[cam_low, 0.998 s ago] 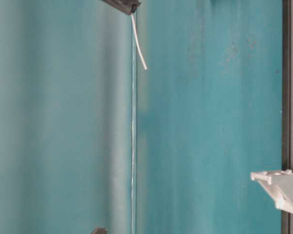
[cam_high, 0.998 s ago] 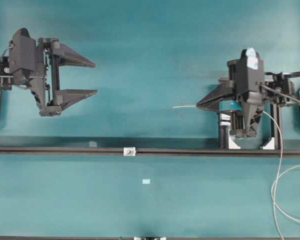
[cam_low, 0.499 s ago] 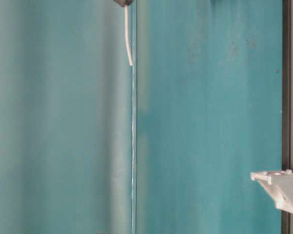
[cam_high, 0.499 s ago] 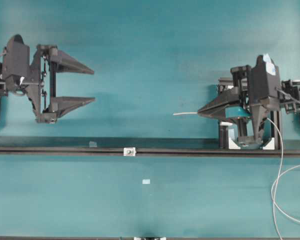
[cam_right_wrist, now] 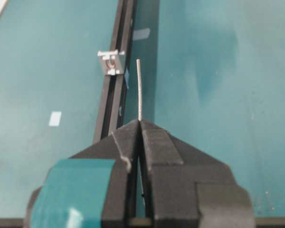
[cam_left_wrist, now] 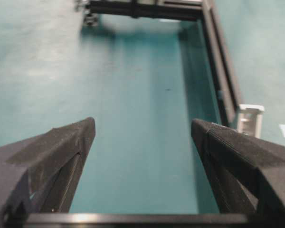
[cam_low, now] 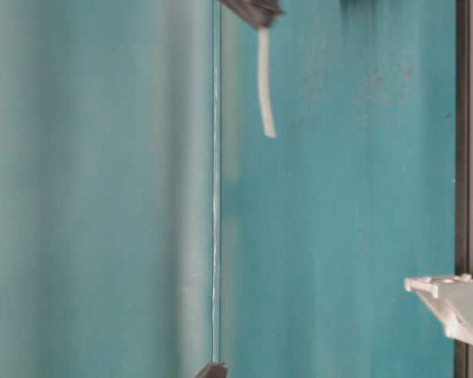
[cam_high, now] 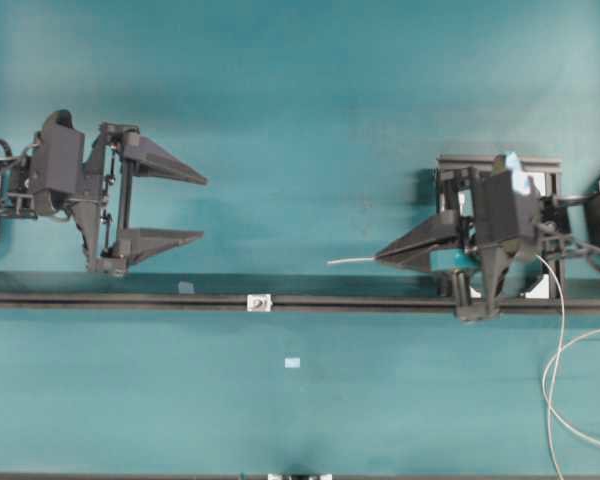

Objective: Insert the wire into the hole on the left side and pull it with the left arm.
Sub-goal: 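Carry the wire left with the right gripper toward the white clip, then push the wire tip through the white clip's hole with the right gripper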

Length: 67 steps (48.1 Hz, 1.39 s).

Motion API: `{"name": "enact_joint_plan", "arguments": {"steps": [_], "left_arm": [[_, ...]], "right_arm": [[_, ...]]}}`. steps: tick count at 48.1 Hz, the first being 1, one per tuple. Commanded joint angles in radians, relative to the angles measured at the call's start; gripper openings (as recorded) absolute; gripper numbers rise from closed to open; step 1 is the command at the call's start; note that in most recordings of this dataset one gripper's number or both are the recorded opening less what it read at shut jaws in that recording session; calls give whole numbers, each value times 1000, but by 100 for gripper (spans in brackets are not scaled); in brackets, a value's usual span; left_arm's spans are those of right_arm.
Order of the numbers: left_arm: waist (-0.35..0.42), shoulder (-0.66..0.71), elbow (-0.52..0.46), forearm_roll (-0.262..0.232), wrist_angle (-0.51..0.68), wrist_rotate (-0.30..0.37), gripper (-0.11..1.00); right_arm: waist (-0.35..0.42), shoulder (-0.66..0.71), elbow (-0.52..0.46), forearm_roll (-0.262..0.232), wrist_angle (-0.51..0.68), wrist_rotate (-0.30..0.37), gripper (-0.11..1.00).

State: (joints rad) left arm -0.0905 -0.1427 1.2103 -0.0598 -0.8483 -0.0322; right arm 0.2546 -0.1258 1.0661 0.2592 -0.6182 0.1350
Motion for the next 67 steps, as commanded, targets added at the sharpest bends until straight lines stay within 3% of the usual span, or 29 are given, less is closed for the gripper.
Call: {"name": "enact_joint_plan", "arguments": {"steps": [1,9,17,23,32,44,67], "left_arm": [[-29,20,-21,-2,-40,0,61],[-63,60,-34,-2,-64,-2,61],[-83,95,-40,-5,-89,-3,61],[-87,126,-46,-11,-101,-23,61],[-95,190,-63,-11,-114,-71,61],[-114,276,-77,-11,-196,-74,61],[-130,362,-112,-11,-218,-74,60]], "right_arm": [[44,35,-32,98,-46,-52,5],[130,114,-66,258,-146,-163,5],[187,204,-98,357,-235,-199,5],[201,265,-124,405,-253,-202,5],[206,321,-158,411,-265,-207,5],[238,365,-184,413,-327,-209,5],[258,417,-216,442,-342,-209,5]]}}
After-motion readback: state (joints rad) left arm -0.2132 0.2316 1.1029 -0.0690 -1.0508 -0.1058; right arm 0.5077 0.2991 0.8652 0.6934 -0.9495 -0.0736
